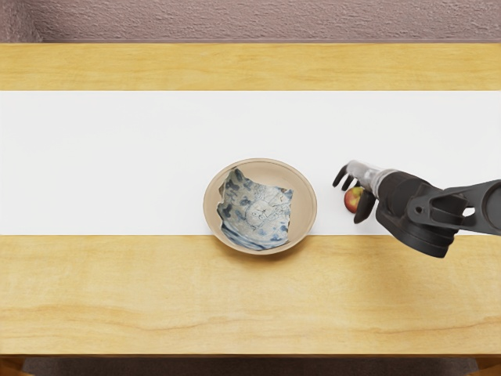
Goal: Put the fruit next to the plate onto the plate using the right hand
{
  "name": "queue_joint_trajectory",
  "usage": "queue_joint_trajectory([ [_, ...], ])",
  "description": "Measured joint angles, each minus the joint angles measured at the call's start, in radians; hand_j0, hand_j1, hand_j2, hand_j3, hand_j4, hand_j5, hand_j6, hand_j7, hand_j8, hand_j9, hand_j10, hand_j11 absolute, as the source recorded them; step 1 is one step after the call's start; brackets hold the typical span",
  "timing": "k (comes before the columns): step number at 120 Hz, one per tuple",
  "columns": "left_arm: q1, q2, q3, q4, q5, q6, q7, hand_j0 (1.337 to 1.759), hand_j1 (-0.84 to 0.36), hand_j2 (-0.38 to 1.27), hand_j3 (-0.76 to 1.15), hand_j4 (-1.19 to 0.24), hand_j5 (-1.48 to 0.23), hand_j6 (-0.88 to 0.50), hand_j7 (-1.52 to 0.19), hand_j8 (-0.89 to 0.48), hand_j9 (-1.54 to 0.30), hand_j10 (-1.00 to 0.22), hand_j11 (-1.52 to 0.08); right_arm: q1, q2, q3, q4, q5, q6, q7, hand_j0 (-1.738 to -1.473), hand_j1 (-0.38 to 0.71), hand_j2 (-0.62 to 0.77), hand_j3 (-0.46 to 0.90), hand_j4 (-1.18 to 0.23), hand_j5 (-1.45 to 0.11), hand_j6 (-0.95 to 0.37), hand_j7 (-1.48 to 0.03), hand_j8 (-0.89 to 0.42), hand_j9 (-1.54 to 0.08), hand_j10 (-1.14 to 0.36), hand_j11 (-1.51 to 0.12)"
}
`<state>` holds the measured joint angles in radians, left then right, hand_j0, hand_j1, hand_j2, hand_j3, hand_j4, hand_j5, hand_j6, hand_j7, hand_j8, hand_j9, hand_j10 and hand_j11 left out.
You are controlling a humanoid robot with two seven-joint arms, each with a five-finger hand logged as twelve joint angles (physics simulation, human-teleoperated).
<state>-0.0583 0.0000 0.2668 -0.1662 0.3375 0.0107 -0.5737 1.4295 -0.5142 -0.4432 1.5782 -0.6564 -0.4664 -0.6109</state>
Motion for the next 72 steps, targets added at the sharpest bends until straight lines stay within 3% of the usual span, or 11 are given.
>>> queue_joint_trajectory([
  [20,0.000,0.000,0.000,0.000,0.000,0.000,0.000,1.658,0.34,0.00,0.00,-0.01,-0.02,-0.01,-0.02,-0.01,-0.02,-0.01,-0.02,0.010,0.001,-0.007,0.002,0.016,0.000,0.000,-1.658,0.20,-0.09,0.00,-0.46,-0.59,-0.46,-0.59,-0.43,-0.59,-0.46,-0.59],
  [50,0.000,0.000,0.000,0.000,0.000,0.000,0.000,1.658,0.34,0.00,0.00,-0.01,-0.02,-0.01,-0.02,-0.01,-0.02,-0.01,-0.02,0.023,0.002,-0.017,0.010,0.036,0.000,0.000,-1.657,0.25,0.02,0.00,-0.54,-0.69,-0.53,-0.69,-0.40,-0.69,-0.48,-0.70],
  [72,0.000,0.000,0.000,0.000,0.000,0.000,0.000,1.658,0.33,0.00,0.00,-0.01,-0.02,-0.01,-0.02,-0.01,-0.02,-0.01,-0.02,0.028,0.002,-0.018,0.019,0.040,0.001,-0.001,-1.657,0.27,0.21,0.00,-0.62,-0.78,-0.61,-0.79,-0.44,-0.79,-0.53,-0.80],
])
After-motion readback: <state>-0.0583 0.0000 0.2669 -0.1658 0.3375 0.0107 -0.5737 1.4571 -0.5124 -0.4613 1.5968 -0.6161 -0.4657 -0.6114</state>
